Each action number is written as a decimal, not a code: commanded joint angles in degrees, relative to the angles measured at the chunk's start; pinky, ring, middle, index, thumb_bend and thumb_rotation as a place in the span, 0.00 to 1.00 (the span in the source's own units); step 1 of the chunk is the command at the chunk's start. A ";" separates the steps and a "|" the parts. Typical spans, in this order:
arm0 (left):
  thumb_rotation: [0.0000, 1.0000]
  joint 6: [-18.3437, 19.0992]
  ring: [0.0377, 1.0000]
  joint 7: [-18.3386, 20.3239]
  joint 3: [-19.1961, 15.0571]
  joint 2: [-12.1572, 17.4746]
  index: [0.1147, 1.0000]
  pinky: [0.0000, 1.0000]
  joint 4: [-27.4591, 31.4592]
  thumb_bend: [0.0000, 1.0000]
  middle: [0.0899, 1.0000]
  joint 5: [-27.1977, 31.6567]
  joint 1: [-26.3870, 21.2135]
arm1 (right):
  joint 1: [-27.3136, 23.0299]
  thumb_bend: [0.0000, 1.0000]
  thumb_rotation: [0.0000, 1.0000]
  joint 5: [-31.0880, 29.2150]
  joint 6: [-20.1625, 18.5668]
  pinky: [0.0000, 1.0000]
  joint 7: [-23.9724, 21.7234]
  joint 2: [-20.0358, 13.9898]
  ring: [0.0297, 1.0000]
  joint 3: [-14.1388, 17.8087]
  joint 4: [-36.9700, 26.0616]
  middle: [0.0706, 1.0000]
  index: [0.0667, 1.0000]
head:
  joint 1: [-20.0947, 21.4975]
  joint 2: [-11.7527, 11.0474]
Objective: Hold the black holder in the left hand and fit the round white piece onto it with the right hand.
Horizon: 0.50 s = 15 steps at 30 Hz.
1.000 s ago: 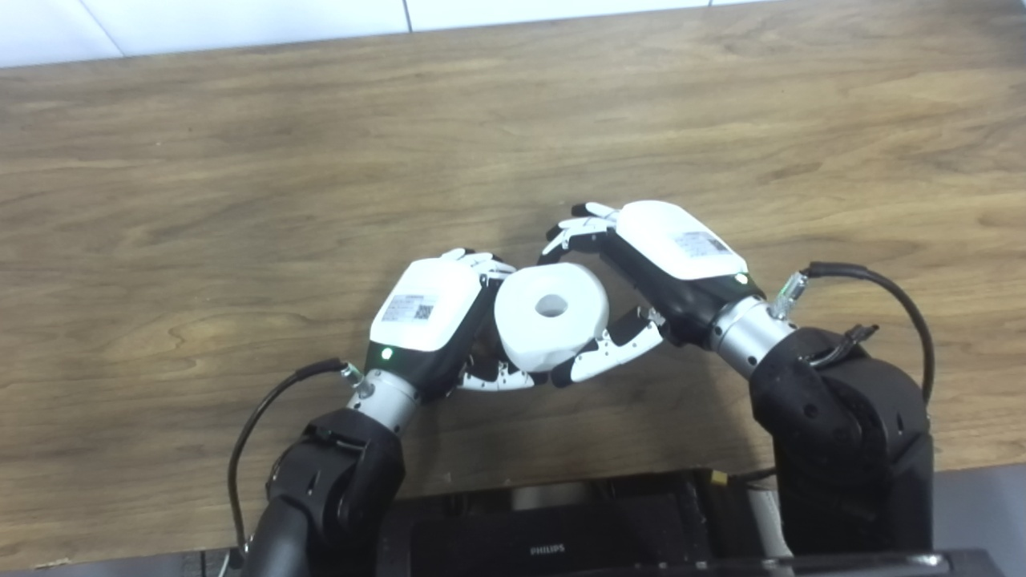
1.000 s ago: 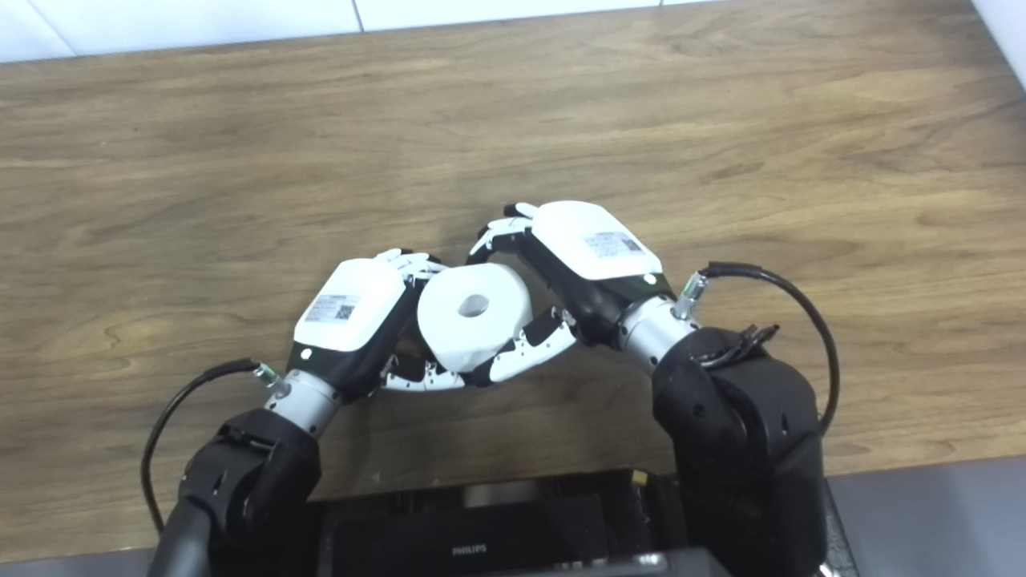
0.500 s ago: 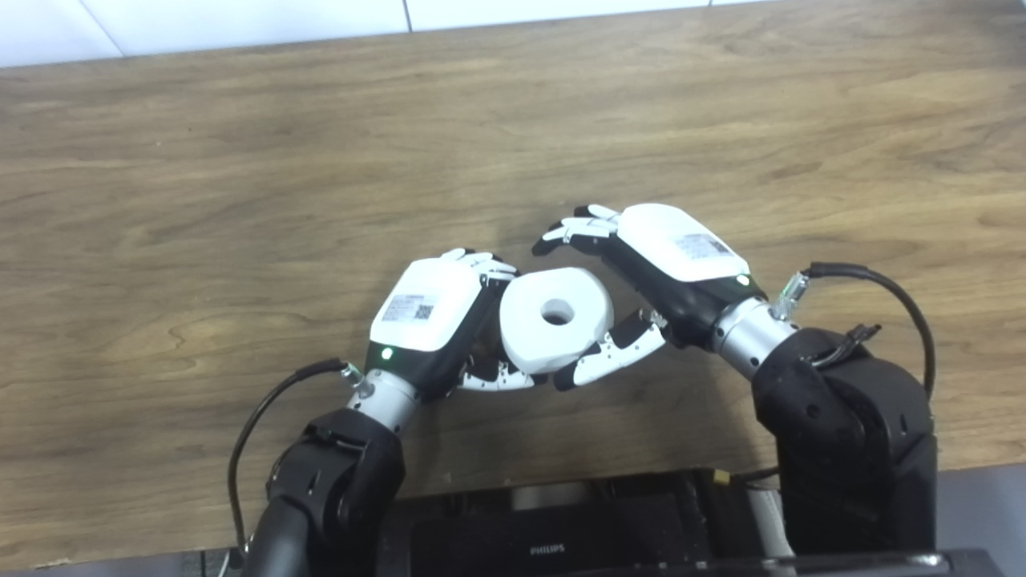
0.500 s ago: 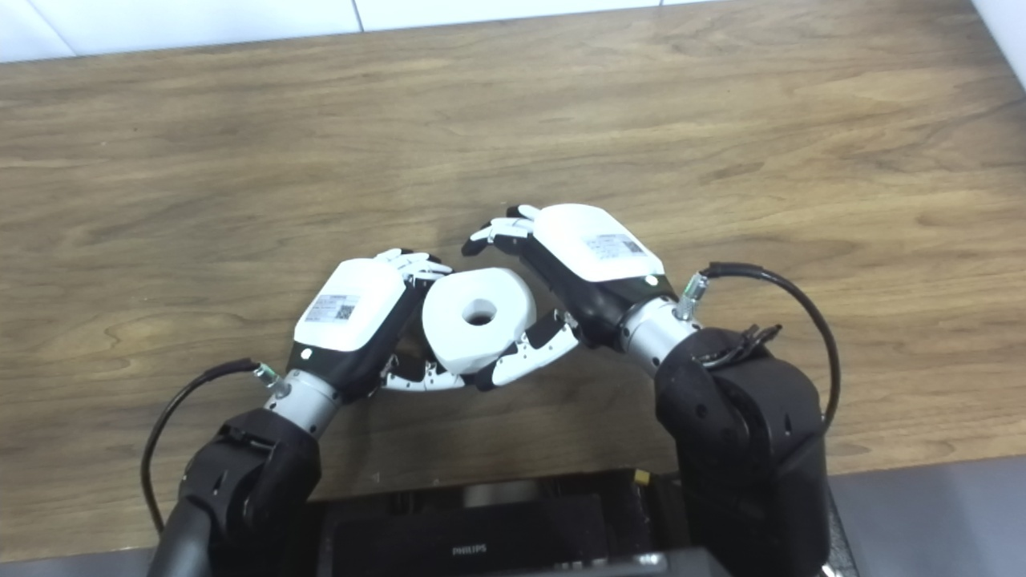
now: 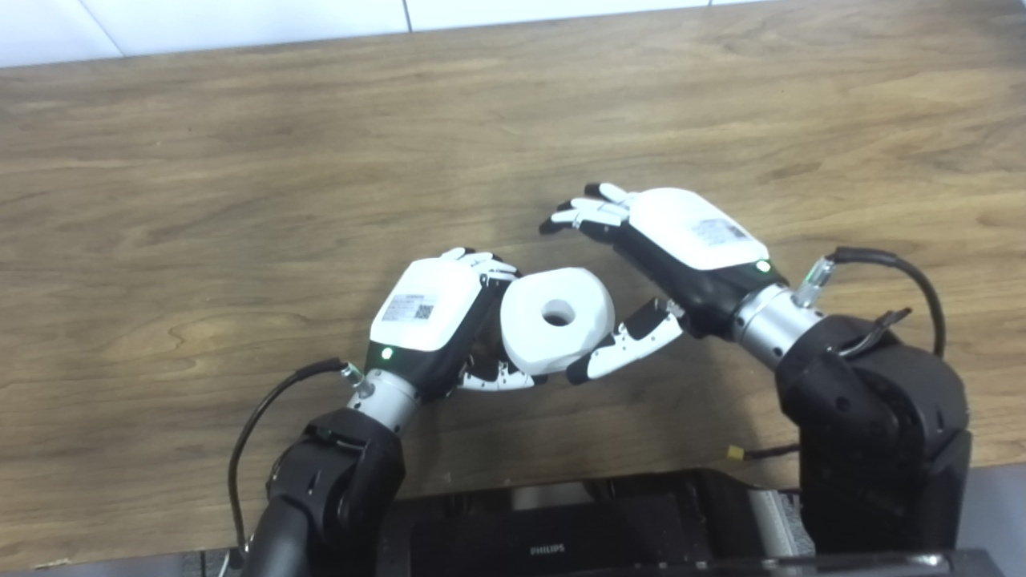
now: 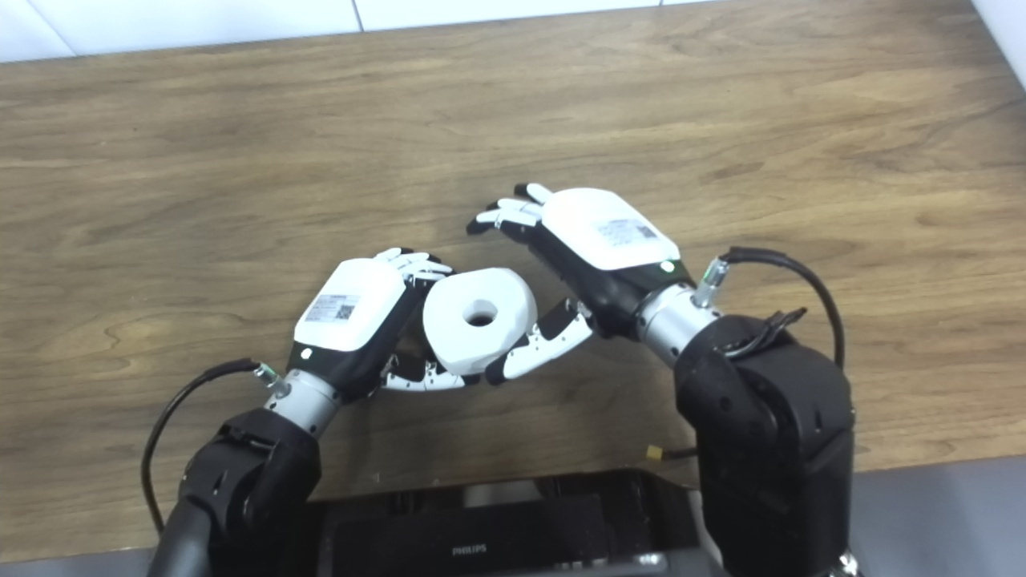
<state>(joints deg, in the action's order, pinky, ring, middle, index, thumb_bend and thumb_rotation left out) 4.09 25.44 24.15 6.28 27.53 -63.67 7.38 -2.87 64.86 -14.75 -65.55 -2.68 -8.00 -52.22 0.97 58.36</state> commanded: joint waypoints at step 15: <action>0.06 0.32 0.84 0.25 0.00 -0.19 0.42 0.90 -0.17 0.51 0.75 -0.67 -0.76 | -7.75 1.00 0.43 -7.02 2.43 0.98 -6.24 -3.60 1.00 7.50 -2.21 0.94 0.92 | 0.39 -0.20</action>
<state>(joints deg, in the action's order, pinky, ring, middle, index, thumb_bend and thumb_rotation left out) 4.13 25.57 24.11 6.27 27.53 -63.68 7.22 -8.94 58.77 -14.15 -66.73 -6.07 -1.20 -52.76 1.32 58.10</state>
